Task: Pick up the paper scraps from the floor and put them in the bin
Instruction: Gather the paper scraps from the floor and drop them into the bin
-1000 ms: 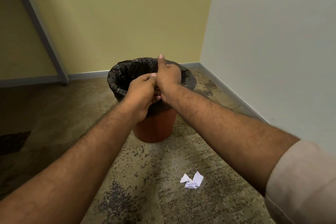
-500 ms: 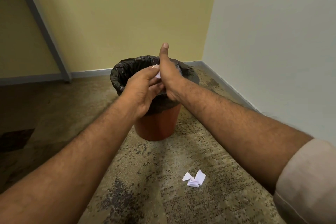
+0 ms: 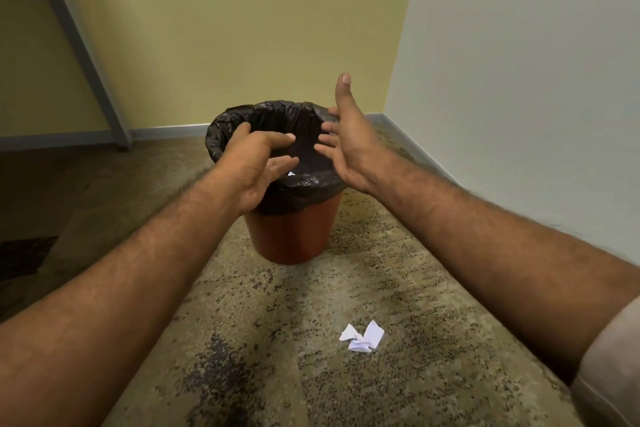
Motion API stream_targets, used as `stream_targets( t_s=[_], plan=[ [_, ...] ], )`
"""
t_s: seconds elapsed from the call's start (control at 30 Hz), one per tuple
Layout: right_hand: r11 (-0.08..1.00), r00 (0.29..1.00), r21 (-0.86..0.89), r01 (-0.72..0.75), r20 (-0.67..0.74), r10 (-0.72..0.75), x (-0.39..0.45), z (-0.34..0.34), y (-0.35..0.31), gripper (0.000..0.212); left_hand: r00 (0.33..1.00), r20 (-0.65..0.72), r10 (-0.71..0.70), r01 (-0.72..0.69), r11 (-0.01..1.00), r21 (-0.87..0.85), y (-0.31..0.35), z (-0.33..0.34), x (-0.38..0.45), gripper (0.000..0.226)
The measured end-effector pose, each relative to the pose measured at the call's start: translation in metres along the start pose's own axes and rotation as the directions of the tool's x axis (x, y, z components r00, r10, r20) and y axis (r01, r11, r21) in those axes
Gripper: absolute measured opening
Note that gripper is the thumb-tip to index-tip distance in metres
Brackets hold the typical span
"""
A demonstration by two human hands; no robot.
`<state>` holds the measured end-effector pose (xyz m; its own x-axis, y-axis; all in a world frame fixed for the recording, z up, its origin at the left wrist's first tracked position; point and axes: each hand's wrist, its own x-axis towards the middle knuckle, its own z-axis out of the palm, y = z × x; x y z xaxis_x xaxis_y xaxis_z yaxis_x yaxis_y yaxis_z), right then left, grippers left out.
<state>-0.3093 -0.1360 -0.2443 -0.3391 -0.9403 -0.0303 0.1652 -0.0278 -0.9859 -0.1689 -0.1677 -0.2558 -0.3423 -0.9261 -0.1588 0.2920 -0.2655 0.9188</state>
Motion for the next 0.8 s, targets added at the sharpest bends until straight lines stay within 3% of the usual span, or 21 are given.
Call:
stream_targets(
  t_s=[0.13,0.2,0.27,0.33,0.4,0.47,0.57,0.63,0.7,0.8],
  plan=[
    [0.985,0.981,-0.162,0.058,-0.175,-0.086,-0.008,-0.028,0.010,0.072,0.997,0.020,0.070,-0.071,0.996,0.049,-0.017,0.004,-0.007,0.079],
    [0.948,0.948,-0.286,0.140,-0.238,-0.211,-0.014,-0.045,0.020,0.056,0.963,-0.016,0.270,-0.255,0.926,0.278,-0.030,0.004,-0.014,0.058],
    [0.879,0.910,-0.429,0.208,-0.245,-0.335,-0.023,-0.065,0.033,0.043,0.809,0.077,0.582,-0.519,0.647,0.558,-0.046,0.005,-0.028,0.035],
    [0.808,0.891,-0.539,0.238,-0.210,-0.403,-0.032,-0.086,0.050,0.035,0.649,0.289,0.704,-0.687,0.379,0.620,-0.069,0.008,-0.046,0.025],
    [0.750,0.900,-0.618,0.236,-0.153,-0.408,-0.041,-0.106,0.069,0.031,0.641,0.426,0.639,-0.728,0.330,0.600,-0.103,0.008,-0.060,0.023],
    [0.700,0.926,-0.681,0.215,-0.085,-0.367,-0.050,-0.125,0.088,0.019,0.713,0.496,0.495,-0.688,0.359,0.631,-0.140,0.004,-0.069,0.023],
    [0.634,0.980,-0.760,0.145,0.020,-0.199,-0.061,-0.149,0.117,0.009,0.819,0.496,0.290,-0.573,0.355,0.739,-0.193,-0.008,-0.073,0.021],
    [0.535,0.995,-0.839,0.100,0.091,-0.044,-0.069,-0.162,0.134,0.008,0.866,0.468,0.174,-0.499,0.360,0.788,-0.221,-0.015,-0.072,0.019],
    [0.397,0.971,-0.910,0.124,0.194,0.141,-0.079,-0.172,0.149,0.013,0.896,0.441,0.051,-0.431,0.337,0.837,-0.242,-0.020,-0.069,0.018],
    [0.232,0.873,-0.948,0.219,0.297,0.387,-0.098,-0.178,0.170,0.031,0.908,0.406,-0.107,-0.372,0.242,0.896,-0.265,-0.023,-0.065,0.045]
  ],
)
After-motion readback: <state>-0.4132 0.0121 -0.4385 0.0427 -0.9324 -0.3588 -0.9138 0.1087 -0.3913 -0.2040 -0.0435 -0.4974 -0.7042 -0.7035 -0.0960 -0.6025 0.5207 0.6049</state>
